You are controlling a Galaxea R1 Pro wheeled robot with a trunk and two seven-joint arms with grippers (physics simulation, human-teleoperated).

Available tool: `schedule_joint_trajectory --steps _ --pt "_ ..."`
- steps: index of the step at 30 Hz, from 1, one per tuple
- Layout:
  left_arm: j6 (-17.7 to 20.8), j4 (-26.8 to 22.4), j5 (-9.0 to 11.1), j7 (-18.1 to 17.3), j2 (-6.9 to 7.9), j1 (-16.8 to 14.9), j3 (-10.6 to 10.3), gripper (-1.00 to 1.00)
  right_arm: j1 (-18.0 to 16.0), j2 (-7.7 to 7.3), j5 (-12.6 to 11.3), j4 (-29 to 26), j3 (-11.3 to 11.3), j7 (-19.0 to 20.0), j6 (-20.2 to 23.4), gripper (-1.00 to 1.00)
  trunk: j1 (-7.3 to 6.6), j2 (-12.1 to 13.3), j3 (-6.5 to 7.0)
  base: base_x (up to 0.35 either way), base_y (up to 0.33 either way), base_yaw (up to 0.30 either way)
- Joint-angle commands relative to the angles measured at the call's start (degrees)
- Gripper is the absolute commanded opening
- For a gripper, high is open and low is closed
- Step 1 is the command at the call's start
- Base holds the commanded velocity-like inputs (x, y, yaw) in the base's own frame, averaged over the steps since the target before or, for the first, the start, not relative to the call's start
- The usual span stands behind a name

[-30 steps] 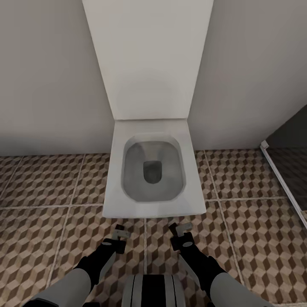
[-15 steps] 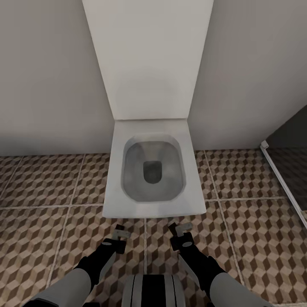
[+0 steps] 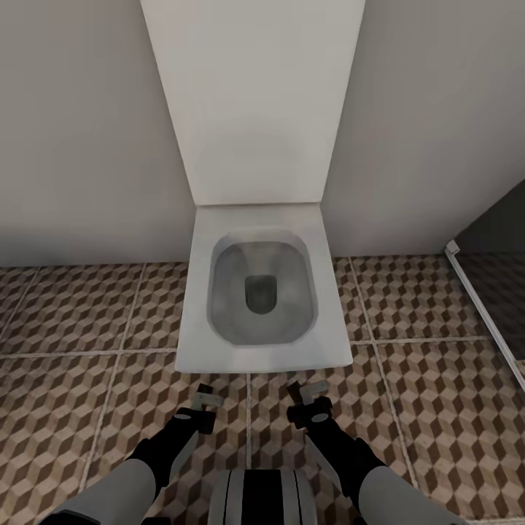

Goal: Take the four mousetraps from the cabinet in the bathroom and place them on the bathroom floor. Make sure all four end up on the same floor surface, and ensure that at least two of them are either under or directly next to the same bathroom sink.

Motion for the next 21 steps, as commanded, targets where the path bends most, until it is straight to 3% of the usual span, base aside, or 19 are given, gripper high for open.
schedule_joint_trajectory --steps 1,13,14,21 --pt "0.00 -0.02 0.00 0.00 0.00 0.00 -0.01 -1.00 0.00 0.00 0.01 0.00 0.01 0.00 0.00 1.00 0.00 0.00 0.00 0.000 0.000 0.000" --pt "0.00 -0.06 0.00 0.00 0.04 0.00 0.03 -1.00 0.00 0.00 -0.04 -0.06 0.03 0.00 0.00 1.00 0.00 0.00 0.00 0.000 0.000 0.000" --pt "0.00 -0.06 0.00 0.00 0.04 0.00 0.03 1.00 0.01 0.00 -0.03 -0.05 0.03 0.00 0.00 1.00 0.00 0.00 0.00 0.000 0.000 0.000" --pt "-0.16 -0.06 0.00 0.00 0.08 0.00 0.03 1.00 0.03 0.00 0.01 -0.09 0.03 0.00 0.00 1.00 0.00 0.00 0.00 0.000 0.000 0.000"
